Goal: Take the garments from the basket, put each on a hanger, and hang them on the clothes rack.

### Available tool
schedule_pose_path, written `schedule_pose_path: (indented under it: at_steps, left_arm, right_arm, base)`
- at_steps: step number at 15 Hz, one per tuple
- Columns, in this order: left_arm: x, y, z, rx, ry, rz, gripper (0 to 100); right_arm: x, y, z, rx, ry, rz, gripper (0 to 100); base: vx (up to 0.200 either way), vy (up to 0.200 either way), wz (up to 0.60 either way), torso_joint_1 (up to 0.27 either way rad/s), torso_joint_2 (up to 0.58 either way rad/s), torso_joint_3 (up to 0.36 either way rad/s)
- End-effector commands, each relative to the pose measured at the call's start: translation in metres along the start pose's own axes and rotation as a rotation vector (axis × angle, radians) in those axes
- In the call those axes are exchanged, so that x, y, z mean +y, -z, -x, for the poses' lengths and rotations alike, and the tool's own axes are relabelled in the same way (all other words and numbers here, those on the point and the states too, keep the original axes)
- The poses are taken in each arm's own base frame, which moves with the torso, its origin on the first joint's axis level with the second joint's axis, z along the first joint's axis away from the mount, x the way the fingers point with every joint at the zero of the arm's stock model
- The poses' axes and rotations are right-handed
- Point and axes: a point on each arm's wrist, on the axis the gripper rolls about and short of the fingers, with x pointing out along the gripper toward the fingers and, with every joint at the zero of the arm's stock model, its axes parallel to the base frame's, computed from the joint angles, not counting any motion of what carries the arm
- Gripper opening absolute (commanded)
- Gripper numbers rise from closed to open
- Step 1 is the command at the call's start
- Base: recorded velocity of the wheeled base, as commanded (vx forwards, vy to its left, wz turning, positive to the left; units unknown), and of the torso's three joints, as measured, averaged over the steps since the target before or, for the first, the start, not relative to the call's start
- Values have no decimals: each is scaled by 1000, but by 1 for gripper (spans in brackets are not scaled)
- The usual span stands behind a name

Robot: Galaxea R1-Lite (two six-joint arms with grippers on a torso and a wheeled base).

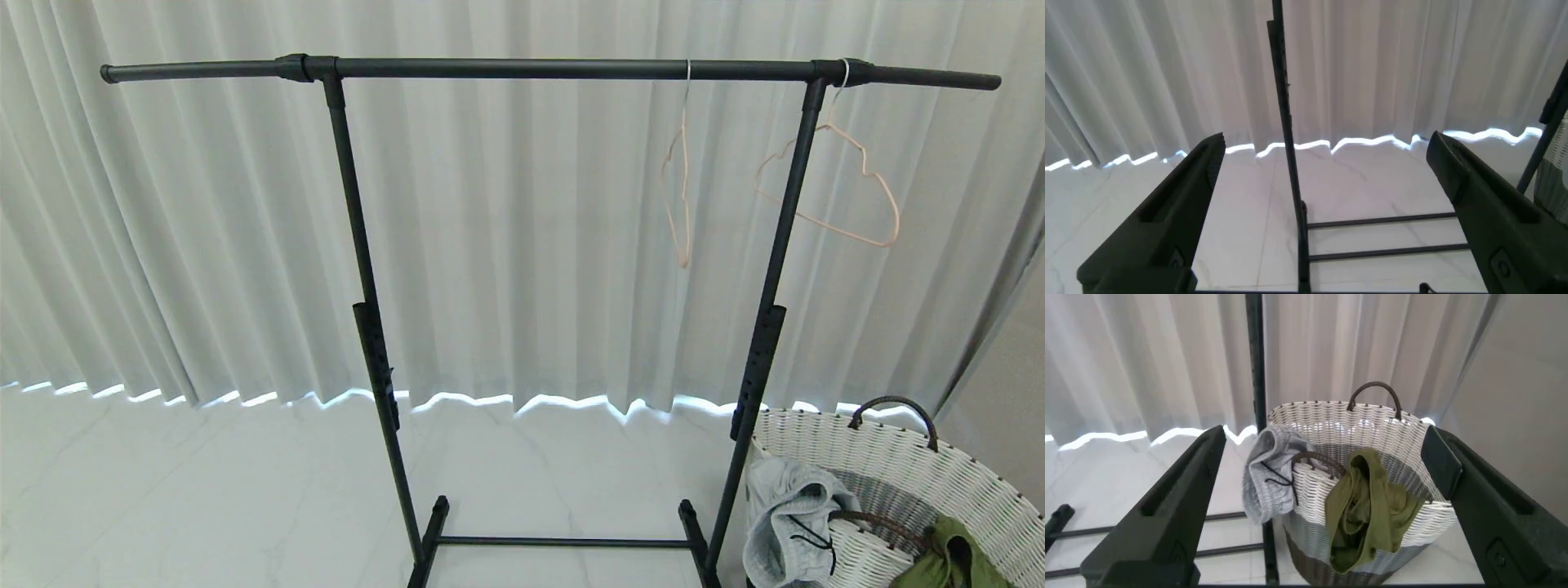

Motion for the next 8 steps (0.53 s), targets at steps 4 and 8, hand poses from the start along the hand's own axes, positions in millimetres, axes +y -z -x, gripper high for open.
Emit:
schedule_pose_path:
  at_steps: [4, 8]
  left_arm:
    - [0, 0, 0, 3, 0, 1, 100]
    - [0, 0, 0, 4, 0, 3, 100]
  right_arm:
    - [0, 0, 0, 0, 0, 1, 100]
    - [0, 0, 0, 0, 0, 1, 100]
  base:
    - [0, -150, 0, -1, 1, 2]
    - [0, -200, 0, 2, 1, 1]
